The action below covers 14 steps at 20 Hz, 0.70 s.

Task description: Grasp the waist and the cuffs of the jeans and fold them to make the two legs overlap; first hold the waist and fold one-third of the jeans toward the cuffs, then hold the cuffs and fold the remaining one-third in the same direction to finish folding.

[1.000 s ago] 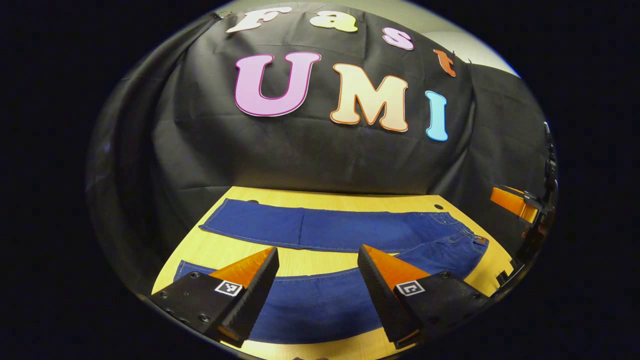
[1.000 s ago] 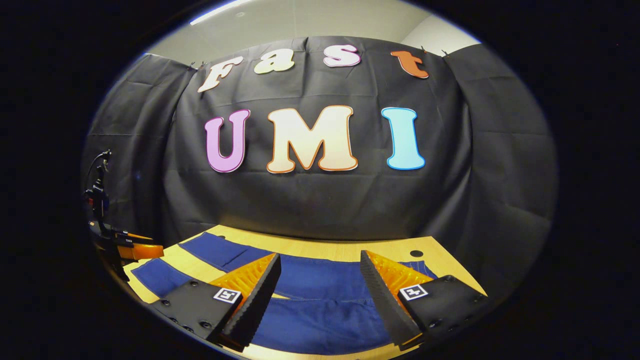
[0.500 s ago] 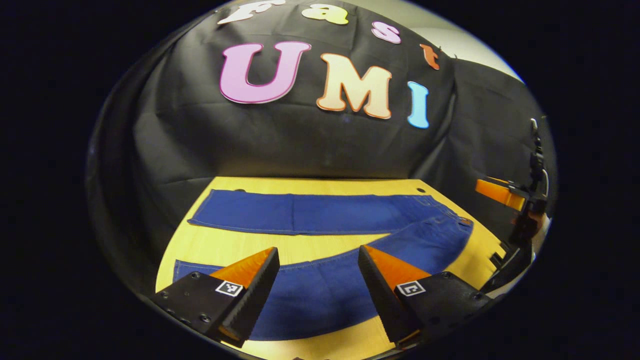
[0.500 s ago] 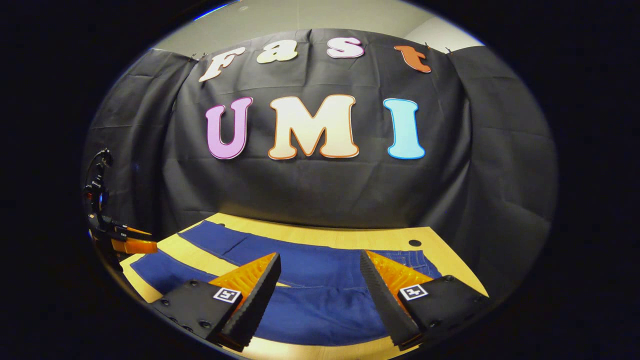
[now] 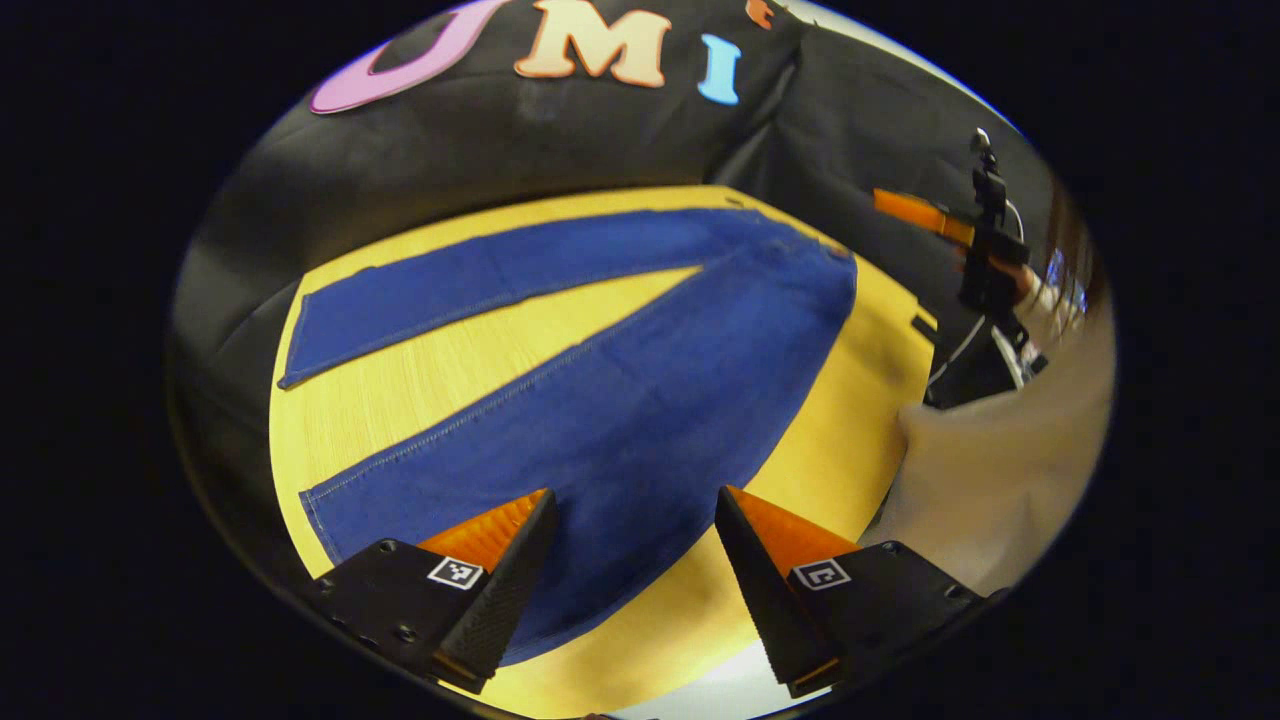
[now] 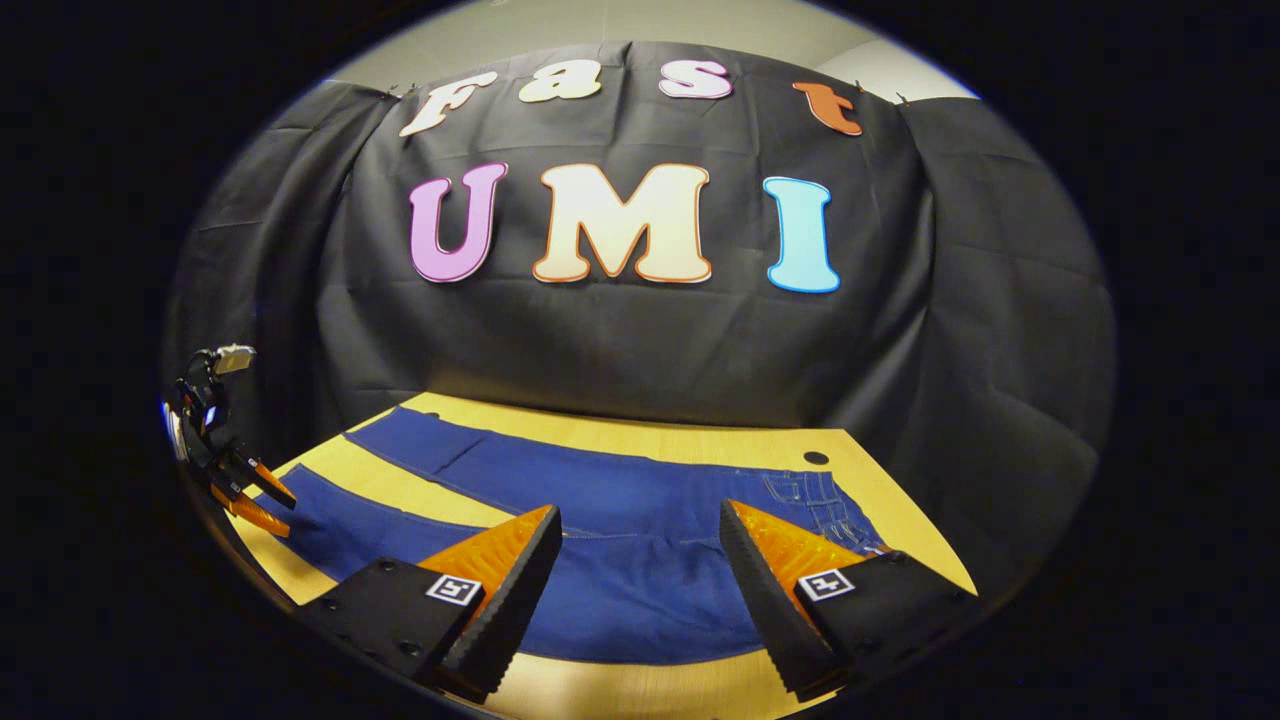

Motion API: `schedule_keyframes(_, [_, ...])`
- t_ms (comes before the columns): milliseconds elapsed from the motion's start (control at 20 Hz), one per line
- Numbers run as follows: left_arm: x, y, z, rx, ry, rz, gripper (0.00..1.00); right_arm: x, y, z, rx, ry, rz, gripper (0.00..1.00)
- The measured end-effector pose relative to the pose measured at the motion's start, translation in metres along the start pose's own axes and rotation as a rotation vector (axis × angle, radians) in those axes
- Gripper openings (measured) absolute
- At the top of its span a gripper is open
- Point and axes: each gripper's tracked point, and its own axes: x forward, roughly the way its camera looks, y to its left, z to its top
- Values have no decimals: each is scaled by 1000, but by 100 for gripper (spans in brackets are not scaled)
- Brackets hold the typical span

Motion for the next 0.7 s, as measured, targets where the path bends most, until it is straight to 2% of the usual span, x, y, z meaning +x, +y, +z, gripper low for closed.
schedule_keyframes(200, [6, 19, -33, 153, 135, -1, 96, 1, -6, -10, -35, 31, -19, 99])
schedule_keyframes(450, [9, 21, -50, 228, 217, -31, 95, 0, -12, -19, -61, 60, -35, 98])
schedule_keyframes(550, [8, 26, -55, 285, 249, -20, 95, 0, -15, -21, -60, 67, -42, 99])
schedule_keyframes(650, [11, 25, -56, 317, 254, -31, 98, 2, -19, -21, -56, 70, -47, 99])
schedule_keyframes(700, [10, 24, -55, 319, 251, -35, 95, 2, -20, -23, -52, 71, -48, 99])
